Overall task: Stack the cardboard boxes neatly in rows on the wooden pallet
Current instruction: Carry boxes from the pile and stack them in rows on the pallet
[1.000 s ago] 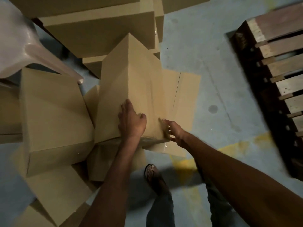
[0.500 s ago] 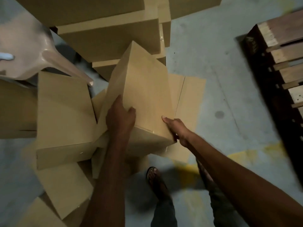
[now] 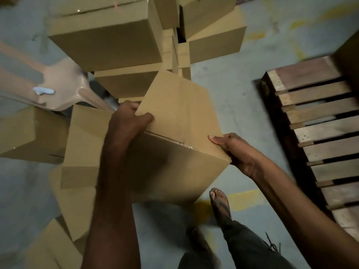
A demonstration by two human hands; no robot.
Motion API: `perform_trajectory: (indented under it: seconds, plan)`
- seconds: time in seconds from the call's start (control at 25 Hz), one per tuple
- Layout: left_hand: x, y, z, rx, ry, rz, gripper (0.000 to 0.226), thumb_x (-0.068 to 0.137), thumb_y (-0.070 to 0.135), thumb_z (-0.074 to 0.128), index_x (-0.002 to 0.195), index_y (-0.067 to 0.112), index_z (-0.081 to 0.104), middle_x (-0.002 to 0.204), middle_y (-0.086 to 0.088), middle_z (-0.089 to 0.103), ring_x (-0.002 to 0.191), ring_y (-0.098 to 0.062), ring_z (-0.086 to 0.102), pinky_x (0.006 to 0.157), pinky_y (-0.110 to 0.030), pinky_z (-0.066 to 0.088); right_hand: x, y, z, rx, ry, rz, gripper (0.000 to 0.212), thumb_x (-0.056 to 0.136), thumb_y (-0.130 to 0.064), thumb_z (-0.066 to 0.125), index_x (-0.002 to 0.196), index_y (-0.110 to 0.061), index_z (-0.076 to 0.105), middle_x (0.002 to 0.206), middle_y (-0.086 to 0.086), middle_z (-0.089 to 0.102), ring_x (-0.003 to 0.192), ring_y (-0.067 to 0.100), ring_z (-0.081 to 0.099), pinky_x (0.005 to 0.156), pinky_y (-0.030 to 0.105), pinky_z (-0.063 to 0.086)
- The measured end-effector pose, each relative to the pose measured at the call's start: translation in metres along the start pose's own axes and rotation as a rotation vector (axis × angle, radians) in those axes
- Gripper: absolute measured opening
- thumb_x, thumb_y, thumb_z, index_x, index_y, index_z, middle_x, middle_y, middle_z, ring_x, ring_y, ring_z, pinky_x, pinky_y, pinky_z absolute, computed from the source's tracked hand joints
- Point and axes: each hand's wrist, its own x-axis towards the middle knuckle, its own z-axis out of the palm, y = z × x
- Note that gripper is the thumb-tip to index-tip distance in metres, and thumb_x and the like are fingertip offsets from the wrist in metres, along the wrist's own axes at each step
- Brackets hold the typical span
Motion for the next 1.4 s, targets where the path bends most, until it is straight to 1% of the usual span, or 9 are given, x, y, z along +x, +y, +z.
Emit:
perform_trajectory:
  seconds: [0.12,0.24,0.36,0.48,0.64,0.84,1.04,1.24,1.4]
  plan:
    - [-0.064,0.024,0.024,-0.101,-0.06,-0.012,0.053,0.093,0.038,0.072,0.133,0.014,0.044,0.117,-0.003,0.052,0.106,-0.023,0.052,0.094,-0.043,0.049,-0.076,0.004,-0.049,0.054,0.133,-0.105,0.038,0.085,-0.032,0.083,0.108,-0.022,0.053,0.095,-0.007,0.07,0.074,0.005,0.066,0.061,0.024,0.047]
    - [-0.126,0.04,0.059,-0.138,-0.02,0.072,0.051,0.09,0.049,0.072,0.123,0.018,0.049,0.116,-0.003,0.059,0.108,-0.024,0.057,0.092,-0.039,0.048,-0.149,0.027,-0.093,0.058,0.233,-0.174,0.047,0.086,-0.027,0.083,0.122,-0.019,0.054,0.11,-0.002,0.073,0.091,0.01,0.072,0.074,0.027,0.053]
    - [-0.182,0.048,0.09,-0.118,-0.051,0.121,0.06,0.088,0.049,0.075,0.135,0.016,0.057,0.127,-0.005,0.066,0.119,-0.027,0.062,0.098,-0.038,0.049,-0.211,0.059,-0.135,0.039,0.279,-0.232,0.061,0.087,-0.021,0.082,0.139,-0.018,0.049,0.115,-0.006,0.069,0.098,0.009,0.068,0.077,0.024,0.053]
    - [-0.235,0.058,0.123,-0.139,-0.168,0.149,0.041,0.086,0.042,0.08,0.117,0.02,0.066,0.114,-0.001,0.072,0.106,-0.023,0.068,0.096,-0.038,0.053,-0.273,0.086,-0.178,0.026,0.318,-0.256,0.061,0.087,-0.021,0.081,0.138,-0.028,0.048,0.112,-0.016,0.062,0.099,0.003,0.063,0.073,0.02,0.049]
    - [-0.295,0.083,0.172,-0.265,-0.335,0.047,0.046,0.084,0.026,0.085,0.113,0.015,0.051,0.109,-0.004,0.066,0.085,-0.008,0.062,0.065,-0.027,0.049,-0.332,0.114,-0.246,-0.002,0.361,-0.28,0.055,0.09,-0.02,0.077,0.133,-0.039,0.048,0.111,-0.02,0.055,0.096,0.0,0.055,0.072,0.019,0.042]
    - [-0.355,0.133,0.254,-0.276,-0.423,0.03,0.045,0.087,0.026,0.082,0.111,0.012,0.046,0.101,-0.002,0.062,0.08,-0.007,0.058,0.059,-0.024,0.045,-0.367,0.142,-0.353,-0.023,0.393,-0.281,0.062,0.09,-0.02,0.075,0.145,-0.033,0.05,0.11,-0.019,0.054,0.099,0.0,0.051,0.074,0.022,0.04]
    - [-0.424,0.207,0.344,-0.299,-0.421,0.041,0.053,0.081,0.039,0.085,0.11,0.012,0.051,0.104,-0.004,0.066,0.086,-0.012,0.064,0.06,-0.027,0.046,-0.398,0.162,-0.486,0.02,0.406,-0.279,0.055,0.092,-0.016,0.073,0.142,-0.032,0.055,0.104,-0.021,0.054,0.094,-0.002,0.049,0.076,0.023,0.036]
    - [-0.497,0.303,0.419,-0.357,-0.399,0.037,0.035,0.091,0.031,0.076,0.1,0.016,0.046,0.089,0.005,0.051,0.076,-0.003,0.051,0.056,-0.022,0.039,-0.425,0.15,-0.621,-0.042,0.396,-0.277,0.062,0.089,-0.021,0.076,0.146,-0.026,0.053,0.13,-0.009,0.06,0.108,0.007,0.056,0.088,0.025,0.038]
    - [-0.52,0.377,0.455,-0.361,-0.413,0.066,0.034,0.092,0.029,0.076,0.082,0.02,0.045,0.084,0.005,0.052,0.074,-0.005,0.052,0.057,-0.022,0.041,-0.436,0.125,-0.704,-0.07,0.382,-0.292,0.063,0.09,-0.021,0.075,0.147,-0.027,0.052,0.128,-0.005,0.059,0.1,0.005,0.053,0.079,0.027,0.039]
